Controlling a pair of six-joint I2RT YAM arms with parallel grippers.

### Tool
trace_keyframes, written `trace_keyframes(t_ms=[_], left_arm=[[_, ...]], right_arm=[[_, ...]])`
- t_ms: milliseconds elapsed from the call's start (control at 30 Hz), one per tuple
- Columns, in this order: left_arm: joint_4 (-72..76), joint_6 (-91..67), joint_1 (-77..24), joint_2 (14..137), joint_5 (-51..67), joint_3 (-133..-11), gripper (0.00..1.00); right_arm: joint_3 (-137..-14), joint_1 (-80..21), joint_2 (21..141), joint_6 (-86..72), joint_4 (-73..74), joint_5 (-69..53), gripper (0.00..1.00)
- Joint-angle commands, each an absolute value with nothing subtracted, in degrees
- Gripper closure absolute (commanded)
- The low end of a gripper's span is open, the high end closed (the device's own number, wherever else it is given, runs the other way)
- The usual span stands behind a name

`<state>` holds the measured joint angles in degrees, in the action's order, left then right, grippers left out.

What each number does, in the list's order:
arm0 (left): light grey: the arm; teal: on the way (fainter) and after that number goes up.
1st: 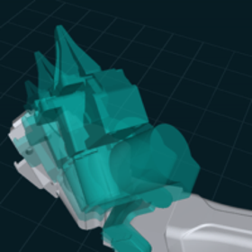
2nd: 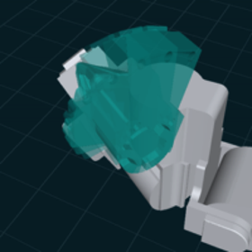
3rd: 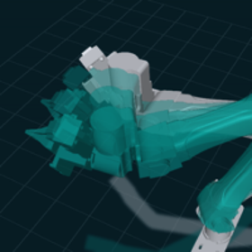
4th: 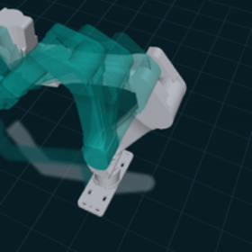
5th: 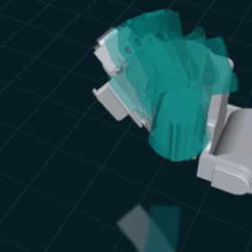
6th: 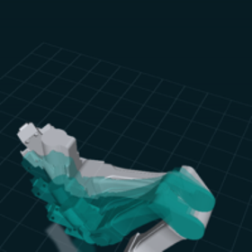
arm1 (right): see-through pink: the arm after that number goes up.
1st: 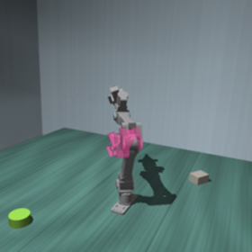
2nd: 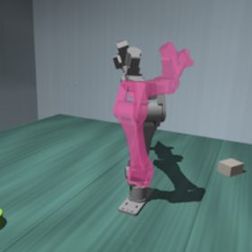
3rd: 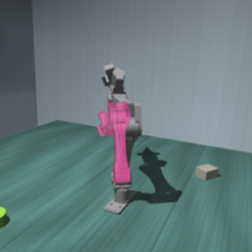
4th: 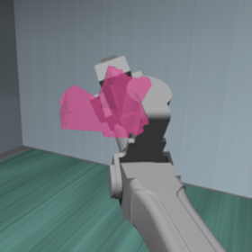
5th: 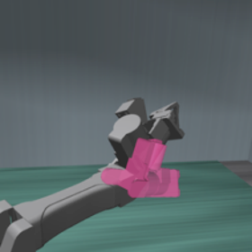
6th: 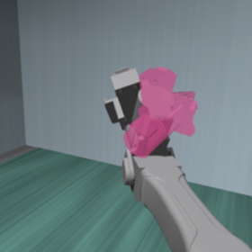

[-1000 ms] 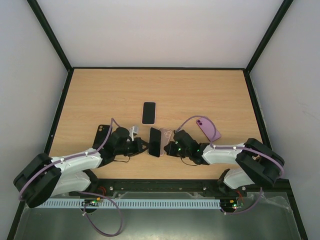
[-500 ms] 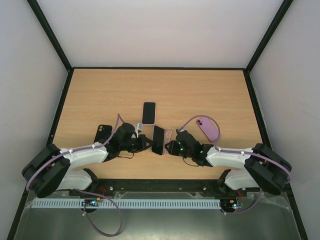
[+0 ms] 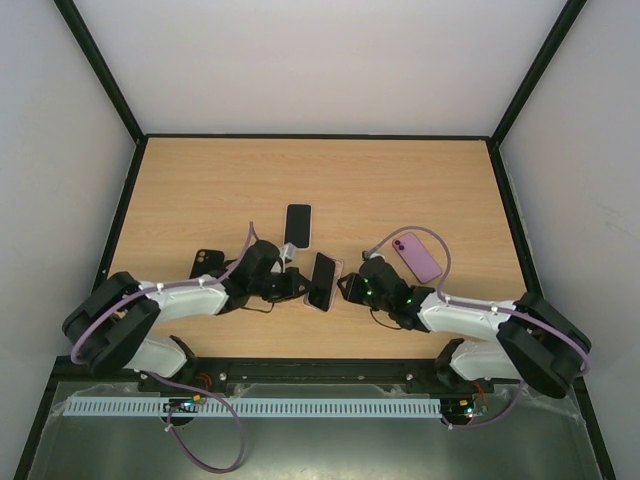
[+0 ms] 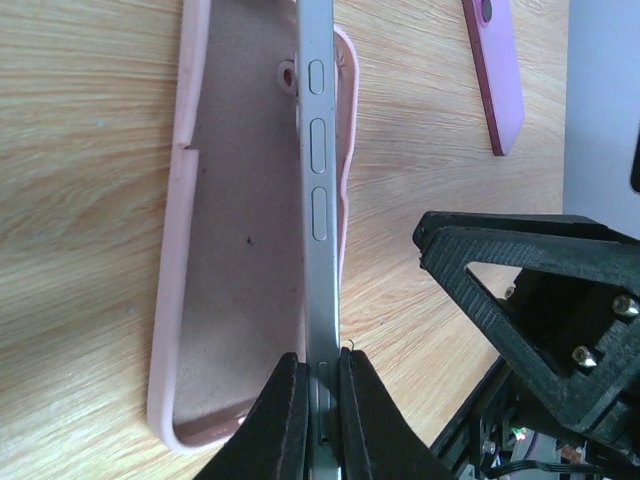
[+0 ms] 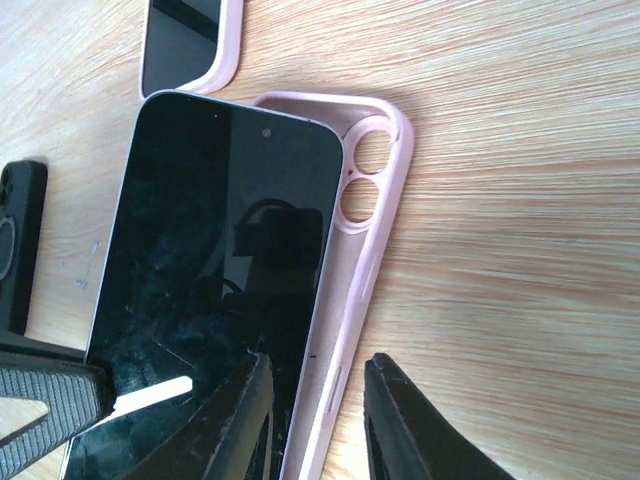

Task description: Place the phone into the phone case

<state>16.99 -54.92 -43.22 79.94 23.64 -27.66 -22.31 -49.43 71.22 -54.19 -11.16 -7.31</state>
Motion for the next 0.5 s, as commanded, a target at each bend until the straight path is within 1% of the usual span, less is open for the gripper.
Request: trace_keyframes(t_ms=[0, 267, 467], left_arm=[[16.36, -51.29, -43.4, 80.93, 24.87, -30.86, 0.97], [14.19, -49.27, -42.47, 80.72, 23.78, -31.63, 0.97], [14.95, -47.9, -41.29, 83.06, 25.55, -31.57, 0.97]], right_arm=[[-20.53, -46.38, 72.82, -52.95, -14.48, -8.12, 0.75], [-19.68, -44.54, 74.34, -52.21, -17.19, -10.52, 0.76], [-19.56, -44.5, 74.43, -52.23, -17.97, -10.81, 0.76]])
